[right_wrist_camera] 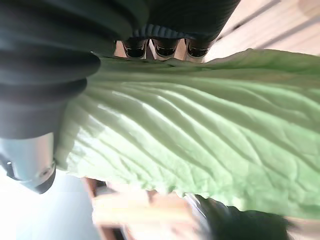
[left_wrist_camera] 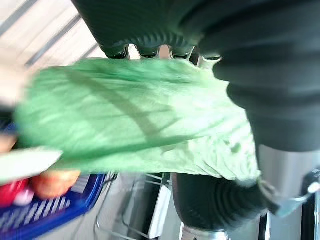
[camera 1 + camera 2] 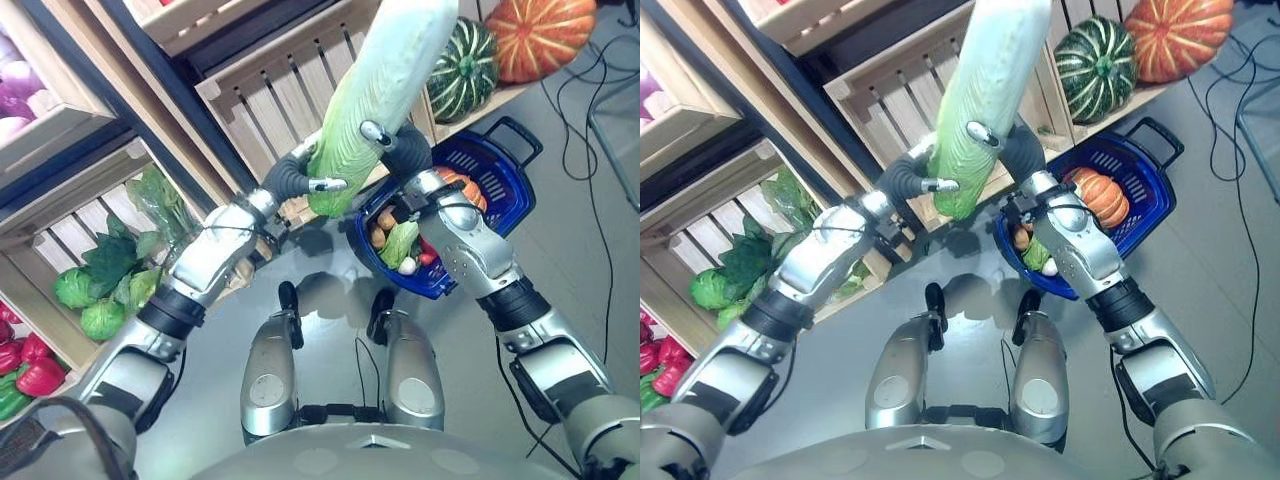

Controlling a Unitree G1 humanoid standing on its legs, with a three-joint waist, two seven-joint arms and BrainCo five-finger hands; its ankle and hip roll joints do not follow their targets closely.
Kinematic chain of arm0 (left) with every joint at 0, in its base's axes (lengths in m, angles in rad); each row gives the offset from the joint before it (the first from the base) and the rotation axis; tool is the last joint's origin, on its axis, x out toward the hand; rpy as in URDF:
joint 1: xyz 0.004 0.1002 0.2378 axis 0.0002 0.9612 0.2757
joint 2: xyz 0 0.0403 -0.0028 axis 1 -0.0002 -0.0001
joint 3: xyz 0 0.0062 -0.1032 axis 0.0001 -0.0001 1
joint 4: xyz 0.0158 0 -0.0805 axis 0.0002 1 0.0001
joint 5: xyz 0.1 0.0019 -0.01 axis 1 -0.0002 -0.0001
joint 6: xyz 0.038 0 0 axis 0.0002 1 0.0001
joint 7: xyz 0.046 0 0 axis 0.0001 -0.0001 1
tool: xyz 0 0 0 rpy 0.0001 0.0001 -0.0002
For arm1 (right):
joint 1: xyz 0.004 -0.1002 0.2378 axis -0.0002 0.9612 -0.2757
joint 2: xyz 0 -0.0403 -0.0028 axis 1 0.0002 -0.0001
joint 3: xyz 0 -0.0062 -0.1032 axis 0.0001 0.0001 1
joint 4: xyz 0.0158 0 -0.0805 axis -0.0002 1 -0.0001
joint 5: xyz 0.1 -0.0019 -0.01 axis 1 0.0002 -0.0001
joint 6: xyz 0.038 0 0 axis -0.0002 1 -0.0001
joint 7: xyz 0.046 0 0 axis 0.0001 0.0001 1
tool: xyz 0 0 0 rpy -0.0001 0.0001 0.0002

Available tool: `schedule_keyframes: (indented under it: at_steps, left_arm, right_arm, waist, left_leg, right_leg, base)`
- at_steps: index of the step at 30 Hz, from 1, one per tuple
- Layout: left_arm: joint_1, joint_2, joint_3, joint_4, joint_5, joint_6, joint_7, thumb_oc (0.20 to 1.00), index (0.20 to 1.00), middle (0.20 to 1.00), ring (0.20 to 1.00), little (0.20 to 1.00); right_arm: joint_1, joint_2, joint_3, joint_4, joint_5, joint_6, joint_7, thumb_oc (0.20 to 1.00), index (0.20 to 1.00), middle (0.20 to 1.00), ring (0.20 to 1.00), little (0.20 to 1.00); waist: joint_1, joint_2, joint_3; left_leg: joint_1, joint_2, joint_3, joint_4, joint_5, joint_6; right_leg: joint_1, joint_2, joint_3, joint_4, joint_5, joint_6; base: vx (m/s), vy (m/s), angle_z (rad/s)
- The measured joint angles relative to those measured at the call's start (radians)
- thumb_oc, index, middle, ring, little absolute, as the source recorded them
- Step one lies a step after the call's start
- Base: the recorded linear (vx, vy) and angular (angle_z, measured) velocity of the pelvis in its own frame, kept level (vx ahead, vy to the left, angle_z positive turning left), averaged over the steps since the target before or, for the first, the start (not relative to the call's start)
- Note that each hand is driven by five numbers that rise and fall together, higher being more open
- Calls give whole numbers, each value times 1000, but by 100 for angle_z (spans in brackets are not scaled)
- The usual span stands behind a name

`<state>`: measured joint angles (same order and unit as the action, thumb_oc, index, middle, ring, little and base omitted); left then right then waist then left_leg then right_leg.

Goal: Pick up fruits and vegetables into the basket

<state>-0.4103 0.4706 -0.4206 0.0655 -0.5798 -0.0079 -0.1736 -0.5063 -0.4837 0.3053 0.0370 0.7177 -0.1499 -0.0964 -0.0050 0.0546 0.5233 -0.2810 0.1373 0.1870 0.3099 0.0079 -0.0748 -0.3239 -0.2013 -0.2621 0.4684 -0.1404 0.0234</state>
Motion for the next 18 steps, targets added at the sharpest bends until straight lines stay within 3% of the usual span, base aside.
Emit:
schedule_keyframes:
  at_steps: [2,6,11,18]
  left_arm:
    - [102,4,0,42,-59,5,-28,1000,1000,1000,1000,1000]
    - [254,14,1,49,-119,-16,-81,1000,1000,1000,1000,1000]
    - [263,24,-10,56,-115,-75,-140,1000,1000,1000,1000,1000]
    - [223,50,-104,170,-117,-83,-137,1000,1000,1000,1000,1000]
  right_arm:
    - [19,-4,-140,21,-15,-44,-98,200,200,200,200,200]
    - [77,-67,-309,63,-80,-100,-244,200,200,200,200,200]
    - [77,-104,-327,179,-102,-113,-332,200,200,200,200,200]
    - [-68,-153,-288,469,-88,-97,-355,200,200,200,200,200]
  waist:
    - [-16,1,10]
    - [-21,0,11]
    - [-24,3,12]
    - [-15,47,33]
  left_leg:
    - [-40,-2,6,0,6,4]
    - [-87,-1,12,-1,9,3]
    - [-151,0,24,0,17,3]
    - [-238,-13,20,0,39,10]
  right_leg:
    - [-47,-2,5,8,3,-3]
    - [-108,-1,16,21,3,-4]
    - [-190,0,34,39,6,-9]
    - [-292,-19,36,76,8,-16]
  base:
    - [-101,-68,-6]
    - [-62,-72,-7]
    - [-29,-64,-9]
    - [-11,-42,3]
